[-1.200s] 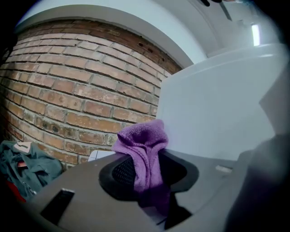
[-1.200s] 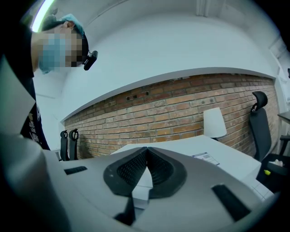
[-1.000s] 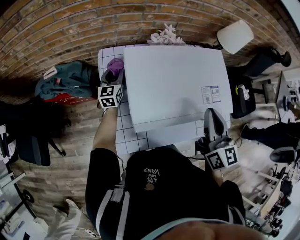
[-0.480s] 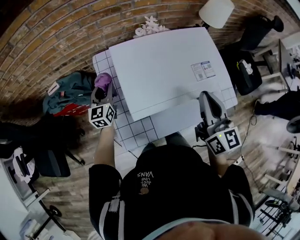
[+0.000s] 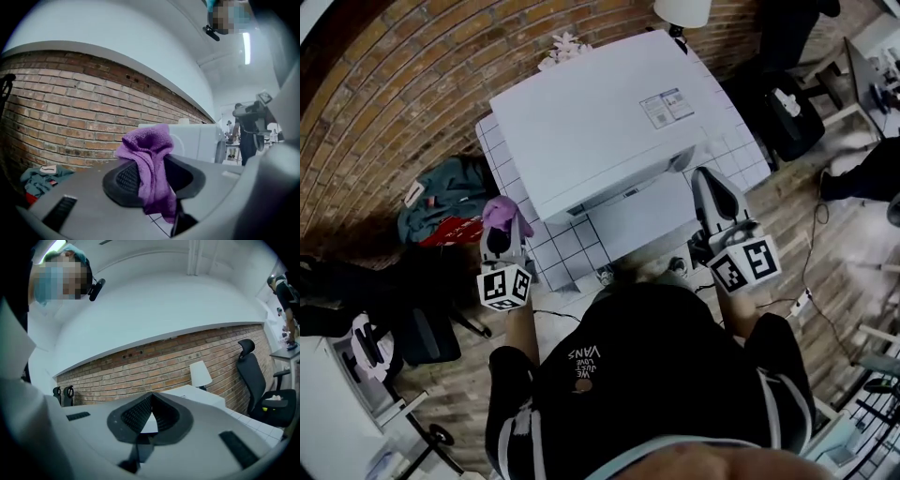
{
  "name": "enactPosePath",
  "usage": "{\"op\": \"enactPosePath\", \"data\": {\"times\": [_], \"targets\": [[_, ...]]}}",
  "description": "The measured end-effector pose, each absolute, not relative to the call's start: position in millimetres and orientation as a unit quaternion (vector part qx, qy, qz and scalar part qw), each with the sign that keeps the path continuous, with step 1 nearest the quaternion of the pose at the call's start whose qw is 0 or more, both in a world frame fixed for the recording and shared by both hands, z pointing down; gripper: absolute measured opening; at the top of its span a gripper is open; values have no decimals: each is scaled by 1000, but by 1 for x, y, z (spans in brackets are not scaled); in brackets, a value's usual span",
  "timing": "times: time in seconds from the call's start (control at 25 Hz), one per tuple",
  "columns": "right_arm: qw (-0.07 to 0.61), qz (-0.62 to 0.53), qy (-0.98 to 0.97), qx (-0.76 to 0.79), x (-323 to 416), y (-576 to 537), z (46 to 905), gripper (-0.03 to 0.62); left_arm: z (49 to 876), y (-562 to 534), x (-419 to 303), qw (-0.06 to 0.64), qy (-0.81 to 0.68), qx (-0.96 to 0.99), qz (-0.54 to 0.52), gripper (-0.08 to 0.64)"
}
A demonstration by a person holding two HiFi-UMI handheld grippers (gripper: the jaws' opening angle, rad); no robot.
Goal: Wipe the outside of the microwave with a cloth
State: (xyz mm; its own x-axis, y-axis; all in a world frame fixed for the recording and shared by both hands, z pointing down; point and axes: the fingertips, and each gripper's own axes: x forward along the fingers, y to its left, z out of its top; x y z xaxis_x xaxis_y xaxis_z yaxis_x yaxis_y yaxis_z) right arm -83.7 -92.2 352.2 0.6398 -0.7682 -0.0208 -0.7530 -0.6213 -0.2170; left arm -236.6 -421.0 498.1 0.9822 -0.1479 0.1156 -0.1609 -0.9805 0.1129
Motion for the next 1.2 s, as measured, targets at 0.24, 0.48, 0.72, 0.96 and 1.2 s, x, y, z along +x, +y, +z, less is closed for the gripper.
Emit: {"op": "enactPosePath", "data": {"times": [0.24,0.48,0.72,0.96,1.2], "targets": [[118,-34,437,-891,-70,-25,351,-3,464,-358,-272,55,-135,989,37,133],[123,-36,473,-871,-56,45,355,-3,443,-263,-268,40,-152,987,31,133],[120,-28,496,-860,-39,112,360,-3,438,-155,-224,46,-119,992,15,133],[126,-21,485,-865,-22,169,364,-3,435,-60,-159,53,-46,997,11,133],[131,-25,459,-878,10,209,377,-3,438,6,-86,26,26,999,20,133]]}}
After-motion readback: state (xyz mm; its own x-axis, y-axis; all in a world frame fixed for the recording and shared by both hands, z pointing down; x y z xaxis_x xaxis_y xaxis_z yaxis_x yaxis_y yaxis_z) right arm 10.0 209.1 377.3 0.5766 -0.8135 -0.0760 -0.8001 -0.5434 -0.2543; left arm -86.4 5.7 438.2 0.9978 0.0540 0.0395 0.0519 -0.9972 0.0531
